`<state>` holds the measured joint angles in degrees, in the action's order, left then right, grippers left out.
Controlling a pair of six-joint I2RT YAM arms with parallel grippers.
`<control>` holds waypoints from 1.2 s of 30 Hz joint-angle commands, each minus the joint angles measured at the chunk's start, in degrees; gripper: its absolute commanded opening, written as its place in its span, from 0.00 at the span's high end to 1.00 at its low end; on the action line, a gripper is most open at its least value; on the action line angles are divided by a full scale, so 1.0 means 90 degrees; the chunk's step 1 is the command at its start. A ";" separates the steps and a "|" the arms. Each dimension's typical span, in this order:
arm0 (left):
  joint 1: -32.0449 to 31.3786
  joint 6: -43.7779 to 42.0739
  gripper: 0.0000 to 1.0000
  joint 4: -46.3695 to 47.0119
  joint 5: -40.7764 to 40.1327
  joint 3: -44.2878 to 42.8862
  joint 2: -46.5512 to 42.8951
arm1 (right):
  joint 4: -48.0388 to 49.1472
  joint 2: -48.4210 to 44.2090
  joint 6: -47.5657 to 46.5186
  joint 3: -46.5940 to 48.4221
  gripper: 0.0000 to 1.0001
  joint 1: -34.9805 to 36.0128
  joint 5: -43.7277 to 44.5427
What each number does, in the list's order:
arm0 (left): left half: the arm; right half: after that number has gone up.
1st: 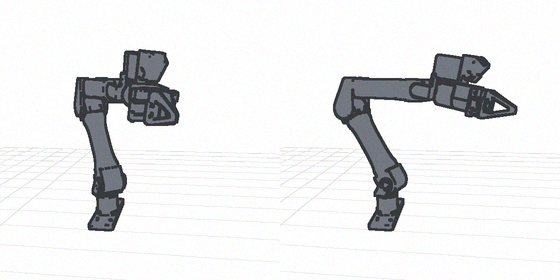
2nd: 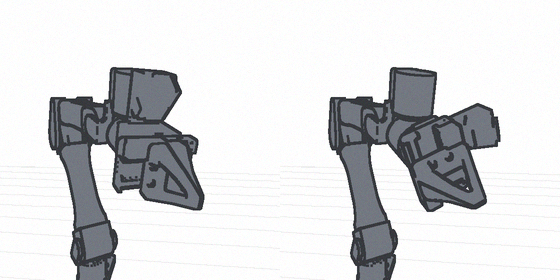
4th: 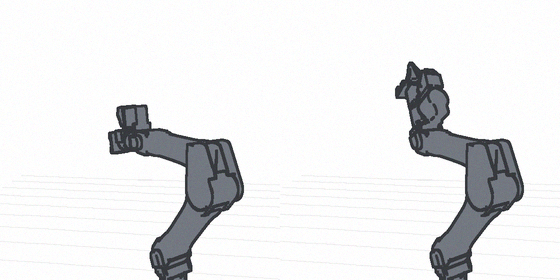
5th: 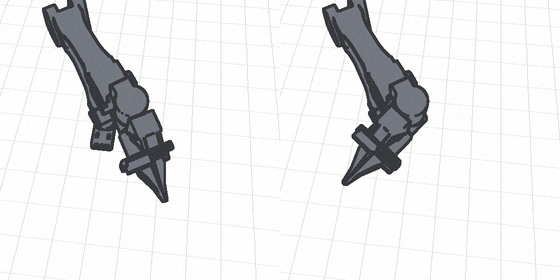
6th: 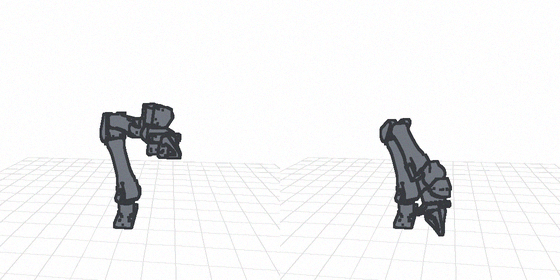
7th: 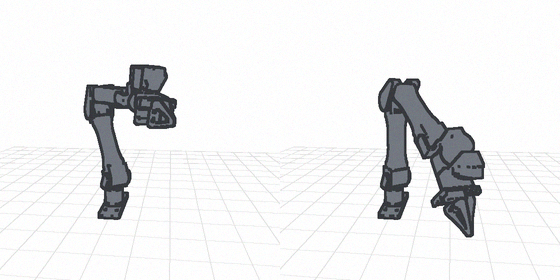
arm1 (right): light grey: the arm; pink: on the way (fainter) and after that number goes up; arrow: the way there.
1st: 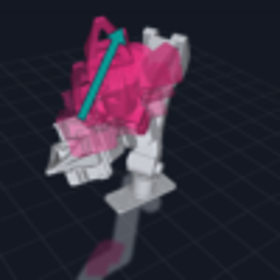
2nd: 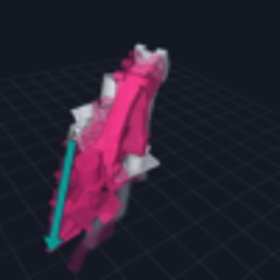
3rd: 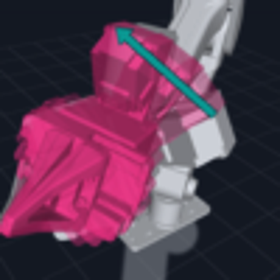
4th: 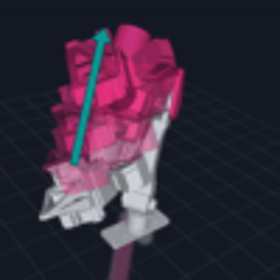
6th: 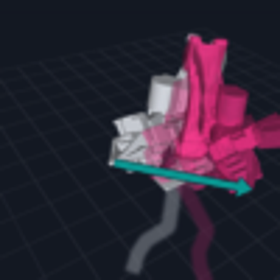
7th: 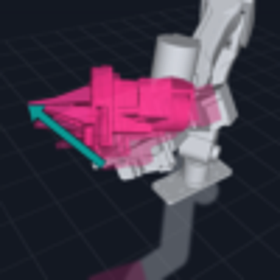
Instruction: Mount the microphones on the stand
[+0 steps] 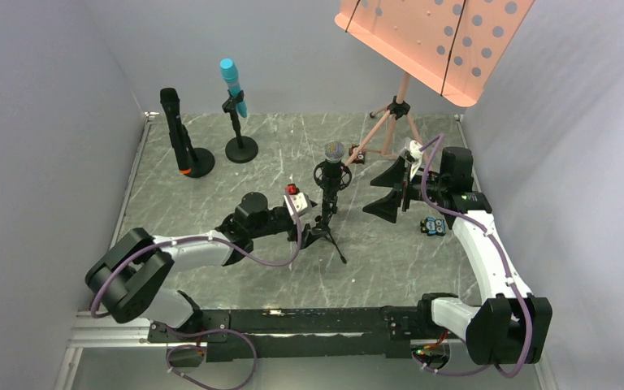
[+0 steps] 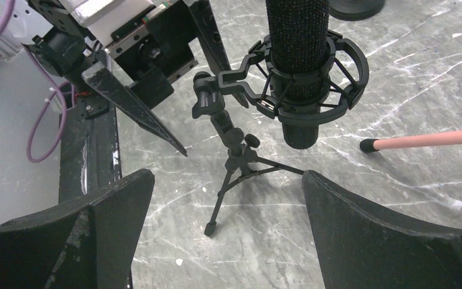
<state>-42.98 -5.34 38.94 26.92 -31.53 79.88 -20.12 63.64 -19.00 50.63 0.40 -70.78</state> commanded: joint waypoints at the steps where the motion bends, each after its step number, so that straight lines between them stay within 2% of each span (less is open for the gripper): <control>1: 0.0046 -0.0182 0.11 0.1419 0.0497 -0.0251 0.0447 | -0.0046 -0.0038 -0.0237 0.0295 0.00 -0.0006 -0.0116; 7: 0.0064 -0.0217 0.16 0.1403 0.0473 -0.0421 0.0685 | -0.0176 0.0029 -0.0329 0.0351 0.00 -0.0006 -0.0128; 17: 0.0074 -0.0059 0.39 0.1240 0.0732 -0.0761 0.1040 | -0.0099 0.0092 -0.0252 0.0322 0.00 -0.0006 -0.0116; 19: 0.0080 -0.0042 0.54 0.1185 0.0781 -0.0813 0.1056 | -0.0089 0.0089 -0.0237 0.0322 0.00 -0.0006 -0.0121; 21: 0.0092 -0.0005 0.64 0.1135 0.0822 -0.0862 0.1075 | -0.0079 0.0091 -0.0232 0.0314 0.00 -0.0006 -0.0109; 26: 0.0138 0.0105 1.00 0.1191 0.0879 -0.0832 0.1036 | -0.0106 0.0088 -0.0259 0.0321 0.00 -0.0006 -0.0090; 31: 0.0466 0.0337 1.00 0.1181 0.0850 -0.0687 0.0584 | -0.0136 0.0094 -0.0293 0.0331 0.00 -0.0006 -0.0073; 36: 0.1271 0.0496 1.00 0.0637 0.1012 -0.0796 0.0023 | -0.0152 0.0088 -0.0300 0.0341 0.00 -0.0001 -0.0101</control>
<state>-36.71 -1.56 42.59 34.09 -36.84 86.11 -21.87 64.55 -20.18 51.51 0.40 -70.78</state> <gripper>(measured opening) 0.214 0.994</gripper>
